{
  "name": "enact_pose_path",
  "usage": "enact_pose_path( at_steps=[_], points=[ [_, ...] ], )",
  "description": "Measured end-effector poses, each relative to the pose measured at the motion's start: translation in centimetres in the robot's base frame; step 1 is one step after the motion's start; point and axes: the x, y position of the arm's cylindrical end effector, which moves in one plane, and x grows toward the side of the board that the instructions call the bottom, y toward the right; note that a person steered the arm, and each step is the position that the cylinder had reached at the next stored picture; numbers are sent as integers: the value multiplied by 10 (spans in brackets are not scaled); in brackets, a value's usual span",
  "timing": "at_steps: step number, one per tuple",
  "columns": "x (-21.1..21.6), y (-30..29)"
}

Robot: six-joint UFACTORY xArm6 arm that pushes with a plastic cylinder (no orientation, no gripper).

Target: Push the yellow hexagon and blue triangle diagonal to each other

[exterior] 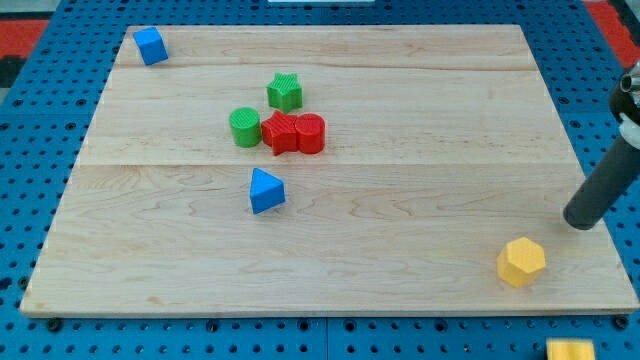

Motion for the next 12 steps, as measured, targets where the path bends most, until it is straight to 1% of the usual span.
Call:
enact_pose_path(
  at_steps=[1,2,3,4,5,6,7,8,9,10,11,12],
  points=[
    [41,37],
    [45,70],
    [83,6],
    [88,-37],
    [48,-61],
    [31,-89],
    [32,-25],
    [22,-42],
    [-12,-52],
    [-23,-102],
    [-10,-118],
    [-17,-118]
  ],
)
